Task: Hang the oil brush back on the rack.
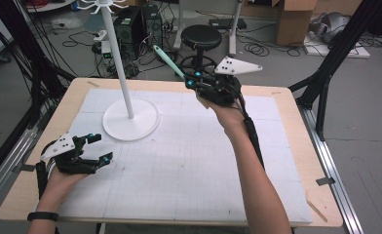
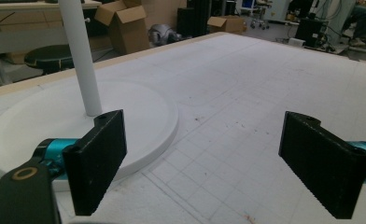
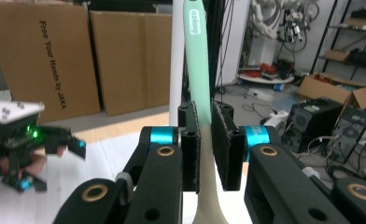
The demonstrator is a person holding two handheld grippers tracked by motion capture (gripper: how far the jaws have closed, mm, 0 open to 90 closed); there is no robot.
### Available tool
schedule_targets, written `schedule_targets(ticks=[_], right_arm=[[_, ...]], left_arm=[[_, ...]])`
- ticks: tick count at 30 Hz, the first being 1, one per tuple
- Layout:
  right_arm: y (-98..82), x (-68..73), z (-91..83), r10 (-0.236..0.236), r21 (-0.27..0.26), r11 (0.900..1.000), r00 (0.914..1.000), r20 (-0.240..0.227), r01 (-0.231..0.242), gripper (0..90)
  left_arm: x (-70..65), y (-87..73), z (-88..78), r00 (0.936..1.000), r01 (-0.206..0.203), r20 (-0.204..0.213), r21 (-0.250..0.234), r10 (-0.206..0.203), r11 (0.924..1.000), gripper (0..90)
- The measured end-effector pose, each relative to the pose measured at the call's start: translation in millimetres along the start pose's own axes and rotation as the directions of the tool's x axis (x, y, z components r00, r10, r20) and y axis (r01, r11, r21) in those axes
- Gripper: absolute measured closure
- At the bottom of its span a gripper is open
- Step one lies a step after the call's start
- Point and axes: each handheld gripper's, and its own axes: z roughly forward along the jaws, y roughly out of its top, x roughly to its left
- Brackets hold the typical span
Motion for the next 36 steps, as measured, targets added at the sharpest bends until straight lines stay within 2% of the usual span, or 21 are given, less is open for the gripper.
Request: schedule_targets(ticks=[6,11,22,26,32,36], right_arm=[[30.7,7.9,17.0,-0.015,-0.043,0.999,0.9999,-0.006,0.015,82.2],[47.0,16.6,32.4,-0.028,-0.065,0.998,0.9996,-0.005,0.028,82.1],[57.3,23.3,54.8,0.000,-0.115,0.993,1.0000,0.010,0.001,82.2],[60.9,27.5,63.0,-0.009,-0.107,0.994,0.9999,-0.006,0.009,82.1],[62.7,32.0,73.3,-0.012,-0.102,0.995,0.9999,-0.003,0.012,82.1],[62.3,33.2,76.8,-0.017,-0.101,0.995,0.9996,0.022,0.019,82.1]], left_arm=[[0.3,1.2,-3.8,1.0000,0.002,-0.002,-0.015,-0.002,0.9999,15.8],[-0.7,1.7,-4.5,1.0000,0.000,0.003,-0.017,0.000,0.9999,15.7],[-0.2,1.5,-5.2,0.9999,0.008,0.010,-0.028,-0.007,0.9996,15.8],[-0.5,1.5,-6.3,0.9999,0.009,0.010,-0.034,-0.009,0.9994,15.7],[-1.0,1.2,-6.9,0.9998,0.014,0.016,-0.035,-0.013,0.9993,15.7],[-1.1,1.2,-7.0,0.9998,0.013,0.017,-0.037,-0.012,0.9992,15.8]])
